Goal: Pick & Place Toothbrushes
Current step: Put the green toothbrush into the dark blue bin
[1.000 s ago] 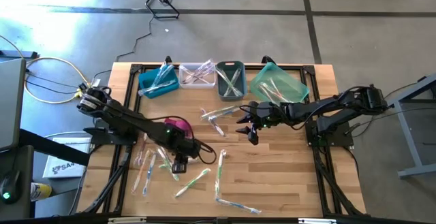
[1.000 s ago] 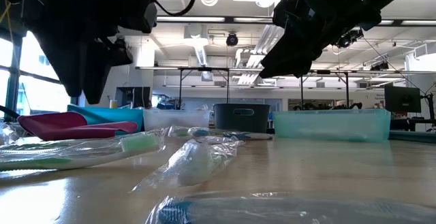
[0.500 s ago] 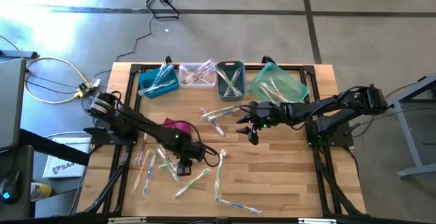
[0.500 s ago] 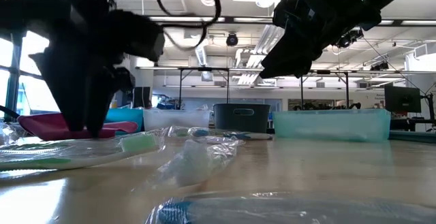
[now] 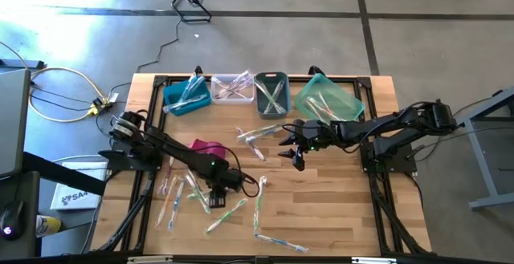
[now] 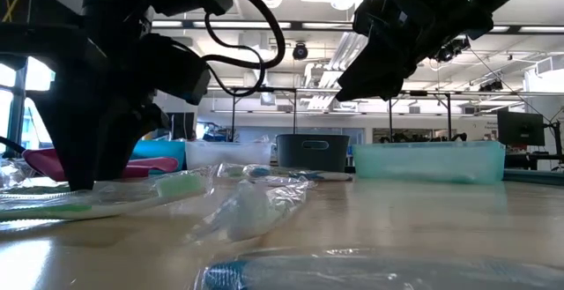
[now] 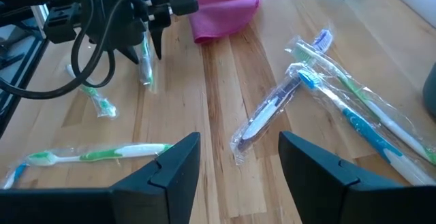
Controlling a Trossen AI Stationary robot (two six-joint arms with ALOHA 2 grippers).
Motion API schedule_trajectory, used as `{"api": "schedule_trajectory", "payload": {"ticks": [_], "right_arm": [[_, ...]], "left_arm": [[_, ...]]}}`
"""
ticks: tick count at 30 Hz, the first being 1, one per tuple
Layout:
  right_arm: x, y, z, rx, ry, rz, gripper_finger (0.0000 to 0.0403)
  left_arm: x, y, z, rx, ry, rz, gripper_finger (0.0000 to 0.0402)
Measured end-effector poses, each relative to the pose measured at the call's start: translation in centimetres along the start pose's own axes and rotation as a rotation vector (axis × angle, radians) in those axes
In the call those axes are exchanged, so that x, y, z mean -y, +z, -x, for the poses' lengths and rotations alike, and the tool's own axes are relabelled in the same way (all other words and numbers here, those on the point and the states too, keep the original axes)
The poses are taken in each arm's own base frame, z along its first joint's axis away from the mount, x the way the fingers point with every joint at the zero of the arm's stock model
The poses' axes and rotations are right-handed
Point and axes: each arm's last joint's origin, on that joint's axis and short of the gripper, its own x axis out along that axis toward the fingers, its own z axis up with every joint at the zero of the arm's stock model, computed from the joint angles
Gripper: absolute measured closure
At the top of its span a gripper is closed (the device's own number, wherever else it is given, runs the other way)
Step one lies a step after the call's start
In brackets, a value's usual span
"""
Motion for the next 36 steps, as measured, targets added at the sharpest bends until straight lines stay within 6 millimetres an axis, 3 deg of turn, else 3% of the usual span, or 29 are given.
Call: {"api": "schedule_trajectory", "payload": {"ticks": [5, 18, 30, 36], "right_arm": [[0.0, 0.0, 0.0, 0.000, 0.000, 0.000, 0.0211], [0.0, 0.0, 0.0, 0.000, 0.000, -0.001, 0.0211], [0.0, 0.0, 0.0, 0.000, 0.000, 0.001, 0.0211], [0.0, 0.0, 0.0, -0.001, 0.000, -0.001, 0.0211]], "left_arm": [[0.0, 0.0, -0.1, -0.001, 0.002, 0.000, 0.0251], [-0.1, 0.0, -0.2, 0.001, 0.014, -0.001, 0.0379], [0.0, 0.1, -0.2, 0.006, 0.004, -0.006, 0.0381], [0.7, 1.5, 0.7, 0.077, -0.027, -0.067, 0.0386]]}}
